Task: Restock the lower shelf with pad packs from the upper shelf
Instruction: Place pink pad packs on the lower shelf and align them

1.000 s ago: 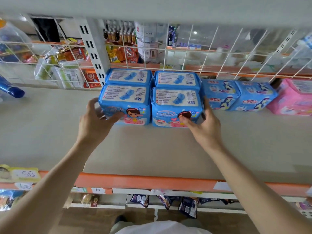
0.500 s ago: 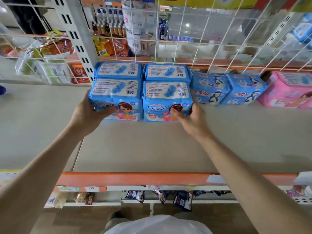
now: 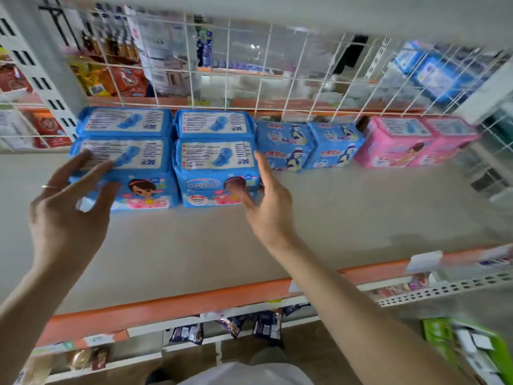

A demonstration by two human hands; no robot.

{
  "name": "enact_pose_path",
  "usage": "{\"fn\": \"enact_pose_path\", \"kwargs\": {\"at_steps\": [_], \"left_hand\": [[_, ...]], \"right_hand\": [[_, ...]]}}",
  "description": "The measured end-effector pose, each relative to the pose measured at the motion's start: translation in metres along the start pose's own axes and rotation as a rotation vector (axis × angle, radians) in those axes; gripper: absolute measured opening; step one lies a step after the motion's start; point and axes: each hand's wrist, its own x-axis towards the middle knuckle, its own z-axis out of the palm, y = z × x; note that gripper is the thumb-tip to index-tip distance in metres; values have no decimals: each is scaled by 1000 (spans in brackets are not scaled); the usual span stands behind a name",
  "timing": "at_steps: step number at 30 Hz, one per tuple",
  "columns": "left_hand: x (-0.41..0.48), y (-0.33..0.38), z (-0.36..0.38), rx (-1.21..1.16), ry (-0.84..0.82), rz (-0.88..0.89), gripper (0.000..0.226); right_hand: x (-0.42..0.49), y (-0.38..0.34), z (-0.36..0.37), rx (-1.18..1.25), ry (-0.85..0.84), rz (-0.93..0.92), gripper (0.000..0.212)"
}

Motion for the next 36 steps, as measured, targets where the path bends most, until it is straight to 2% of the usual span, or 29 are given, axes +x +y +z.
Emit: {"fn": "enact_pose_path", "kwargs": {"at_steps": [3, 5, 7, 12, 18, 24, 33, 36], "left_hand": [[4, -35, 9, 50, -62, -83, 56], [8, -60, 17, 5, -227, -120, 62], [5, -70, 18, -14, -312, -118, 71], [1, -3, -8, 42, -312, -38, 73], [-2, 37, -36, 203, -351, -71, 83], [-43, 85, -38, 359, -438, 48, 82], [-128, 186, -34, 480, -415, -32, 82], [-151, 215, -37, 509, -408, -51, 81]], "right_hand": [[-1, -9, 7, -83, 26, 26, 70], [-2, -13, 10, -116, 25, 31, 69], [-3, -12, 9, -106, -11, 54, 73], [-3, -17, -8, -62, -175, 142, 83], [-27, -33, -16, -88, -219, 213, 95], [-60, -50, -43, -181, -248, 85, 83], [-107, -56, -132, -190, -323, -92, 77], [-124, -60, -155, -180, -416, -82, 76]]}}
